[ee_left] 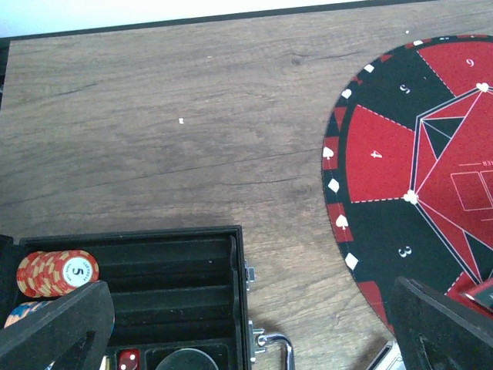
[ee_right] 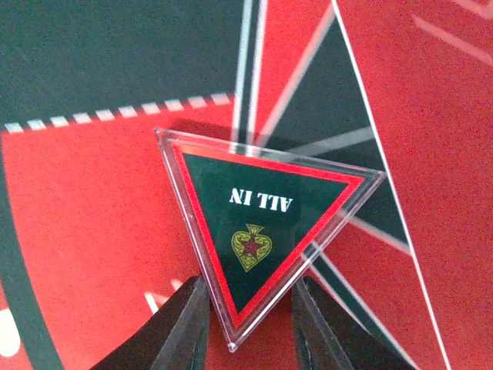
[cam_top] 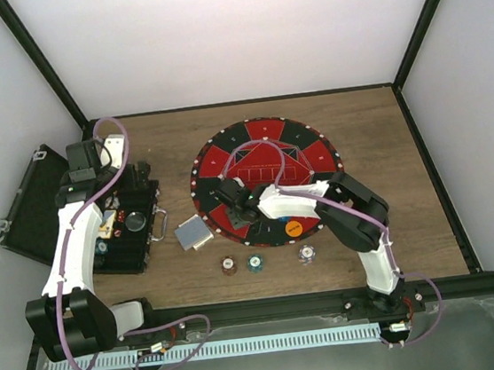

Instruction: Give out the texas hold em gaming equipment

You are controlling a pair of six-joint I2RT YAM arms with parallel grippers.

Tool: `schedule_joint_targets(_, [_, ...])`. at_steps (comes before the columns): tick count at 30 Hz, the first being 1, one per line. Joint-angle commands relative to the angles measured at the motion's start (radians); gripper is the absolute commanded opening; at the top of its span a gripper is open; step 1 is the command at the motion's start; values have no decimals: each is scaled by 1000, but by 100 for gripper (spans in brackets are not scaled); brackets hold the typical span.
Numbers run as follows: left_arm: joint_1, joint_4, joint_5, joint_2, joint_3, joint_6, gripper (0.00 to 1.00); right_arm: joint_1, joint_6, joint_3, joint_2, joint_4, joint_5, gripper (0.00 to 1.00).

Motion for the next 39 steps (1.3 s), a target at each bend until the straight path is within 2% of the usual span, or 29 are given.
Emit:
schedule_joint_targets(1, [6,-29,6,-11,24,-8,100,-29,-110,118,96,19,-13,31])
schedule_joint_targets(12, [8,-44,18,-5,42,-21,100,-67,-242,408,306,-16,-80,32])
schedule_joint_targets(17, [8,-52,39,7,49,-26,100,-80,-244,454,292,-72,-76,38])
schedule_joint_targets(20, [8,-53,44,7,50,-28,100,-79,-208,373,184,-90,-70,49])
schedule_joint_targets(21, [7,-55,48,7,49,-26,100,-80,-192,332,139,-90,-68,57])
schedule_joint_targets(23, [7,-57,55,5,47,-23,100,-82,-159,232,44,-84,-64,69])
schedule_joint_targets(25, [7,-58,66,4,44,-19,100,-90,-122,110,-43,-88,-62,76])
schedule_joint_targets(33, [7,-70,102,-6,41,1,100,-129,-4,-207,-263,-134,-45,81])
schedule_joint_targets(39, [7,-72,120,-11,40,11,100,-146,17,-283,-313,-125,-47,82])
